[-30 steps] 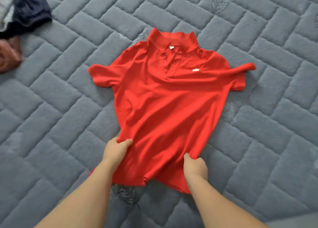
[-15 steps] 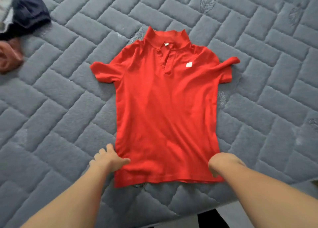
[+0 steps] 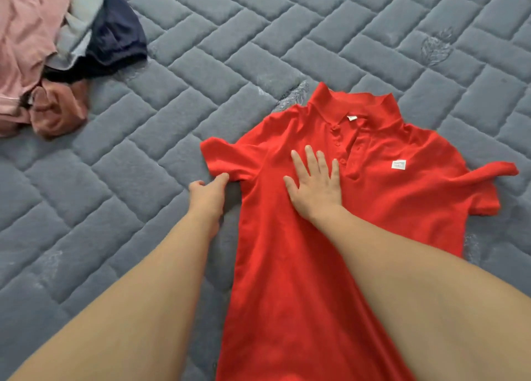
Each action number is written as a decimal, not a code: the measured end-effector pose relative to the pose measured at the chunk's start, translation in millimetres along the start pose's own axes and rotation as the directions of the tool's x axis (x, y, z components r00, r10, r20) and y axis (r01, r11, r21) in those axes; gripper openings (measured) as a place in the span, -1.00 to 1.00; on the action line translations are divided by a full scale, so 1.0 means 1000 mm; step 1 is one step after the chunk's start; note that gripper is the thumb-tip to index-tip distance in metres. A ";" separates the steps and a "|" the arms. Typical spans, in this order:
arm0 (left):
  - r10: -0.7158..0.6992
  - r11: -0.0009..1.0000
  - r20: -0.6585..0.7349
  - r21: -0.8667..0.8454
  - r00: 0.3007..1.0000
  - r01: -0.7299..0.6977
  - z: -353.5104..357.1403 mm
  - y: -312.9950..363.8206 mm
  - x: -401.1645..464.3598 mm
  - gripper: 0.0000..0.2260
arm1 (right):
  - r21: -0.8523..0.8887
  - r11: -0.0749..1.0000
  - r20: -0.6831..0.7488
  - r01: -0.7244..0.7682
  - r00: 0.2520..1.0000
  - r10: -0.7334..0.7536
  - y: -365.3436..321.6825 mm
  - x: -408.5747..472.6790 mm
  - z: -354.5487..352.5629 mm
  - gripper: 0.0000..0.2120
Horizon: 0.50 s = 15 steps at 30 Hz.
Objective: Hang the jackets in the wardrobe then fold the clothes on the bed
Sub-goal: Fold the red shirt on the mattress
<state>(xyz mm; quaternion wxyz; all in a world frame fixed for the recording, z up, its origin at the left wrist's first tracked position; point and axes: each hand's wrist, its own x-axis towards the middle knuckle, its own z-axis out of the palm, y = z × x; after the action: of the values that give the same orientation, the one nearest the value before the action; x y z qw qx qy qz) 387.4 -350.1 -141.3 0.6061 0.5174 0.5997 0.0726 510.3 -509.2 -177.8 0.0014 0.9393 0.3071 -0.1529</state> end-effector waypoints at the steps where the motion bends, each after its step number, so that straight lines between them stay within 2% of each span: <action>1: -0.014 0.998 0.003 -0.059 1.000 0.014 0.003 0.009 0.012 -0.47 | -0.013 1.000 -0.026 -0.013 1.000 0.012 0.001 0.009 0.007 -0.40; 4: 0.050 0.996 0.054 -0.072 0.997 -0.046 0.016 0.028 0.034 -0.79 | -0.013 1.000 -0.196 -0.013 0.981 0.010 0.003 0.019 0.028 -0.41; 5: 0.071 0.996 0.061 -0.059 0.996 -0.068 0.021 0.031 0.040 -0.84 | 0.014 1.000 -0.234 -0.008 0.972 0.012 0.003 0.020 0.032 -0.40; 7: 0.093 0.995 0.072 -0.050 0.993 -0.089 0.027 0.035 0.048 -0.86 | 0.052 0.999 -0.251 0.009 0.968 0.005 0.004 0.021 0.035 -0.41; 9: 0.059 0.994 0.097 -0.095 0.994 -0.050 0.027 0.041 0.051 -0.87 | 0.050 0.999 -0.245 0.017 0.970 -0.004 0.003 0.021 0.032 -0.42; 11: 0.007 0.993 0.104 -0.119 0.995 0.006 0.024 0.045 0.049 -0.74 | 0.038 0.999 -0.238 0.006 0.971 0.003 0.002 0.020 0.030 -0.42; 12: 0.023 0.995 0.069 -0.103 0.997 -0.016 0.022 0.047 0.046 -0.69 | 0.034 0.999 -0.236 0.001 0.972 0.007 0.003 0.019 0.029 -0.42; 13: 0.091 0.994 0.015 -0.061 0.996 -0.090 0.016 0.048 0.042 -0.69 | 0.030 1.000 -0.238 -0.002 0.971 0.009 0.003 0.020 0.029 -0.42; 15: 0.322 0.939 -0.055 0.146 0.945 -0.311 0.000 0.050 0.032 -0.72 | 0.030 1.000 -0.246 0.002 0.969 0.005 0.002 0.021 0.030 -0.42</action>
<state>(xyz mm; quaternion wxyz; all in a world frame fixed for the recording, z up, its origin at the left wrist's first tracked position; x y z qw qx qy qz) 422.7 -305.0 -126.5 0.5260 0.6439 0.5354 0.1486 519.2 -501.9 -212.3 -0.0506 0.9511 0.3020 -0.0397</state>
